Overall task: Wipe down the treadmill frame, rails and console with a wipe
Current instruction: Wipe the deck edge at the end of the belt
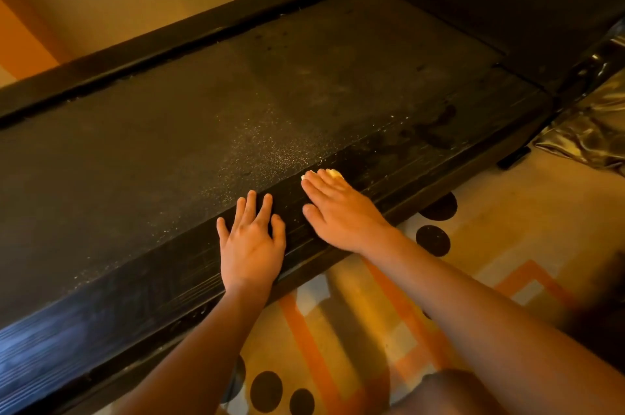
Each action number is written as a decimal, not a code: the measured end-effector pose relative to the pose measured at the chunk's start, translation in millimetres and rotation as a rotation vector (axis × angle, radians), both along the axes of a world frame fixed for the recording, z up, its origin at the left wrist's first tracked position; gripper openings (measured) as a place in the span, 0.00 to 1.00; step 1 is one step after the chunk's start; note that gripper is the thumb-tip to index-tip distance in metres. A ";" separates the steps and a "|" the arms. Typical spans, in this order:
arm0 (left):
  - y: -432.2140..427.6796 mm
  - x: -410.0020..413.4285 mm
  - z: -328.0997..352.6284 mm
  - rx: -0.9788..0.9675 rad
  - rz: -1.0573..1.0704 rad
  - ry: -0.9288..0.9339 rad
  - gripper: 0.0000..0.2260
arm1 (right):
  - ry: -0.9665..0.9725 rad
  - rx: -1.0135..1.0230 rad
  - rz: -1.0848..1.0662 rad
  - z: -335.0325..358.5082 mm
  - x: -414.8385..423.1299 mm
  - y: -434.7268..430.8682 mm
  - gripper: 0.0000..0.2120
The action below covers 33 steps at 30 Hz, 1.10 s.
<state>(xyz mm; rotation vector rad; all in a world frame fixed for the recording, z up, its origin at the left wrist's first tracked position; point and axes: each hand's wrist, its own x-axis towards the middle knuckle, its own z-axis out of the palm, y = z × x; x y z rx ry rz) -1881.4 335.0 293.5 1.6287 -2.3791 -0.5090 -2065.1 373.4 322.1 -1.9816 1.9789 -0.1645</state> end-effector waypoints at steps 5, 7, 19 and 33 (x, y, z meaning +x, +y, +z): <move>-0.3 -0.3 0.2 0.004 -0.001 0.003 0.23 | 0.099 0.056 -0.165 10.2 -78.7 -27.0 0.27; 0.0 -0.7 0.4 0.003 0.002 0.002 0.23 | 0.056 0.078 -0.314 12.8 -91.8 -35.7 0.28; -0.1 -1.4 0.1 0.005 -0.009 -0.008 0.24 | 0.045 0.081 -0.270 19.7 -90.6 -33.9 0.27; -0.4 -0.2 -1.6 0.009 0.023 0.035 0.23 | 0.060 0.002 -0.305 8.6 -65.2 -15.6 0.26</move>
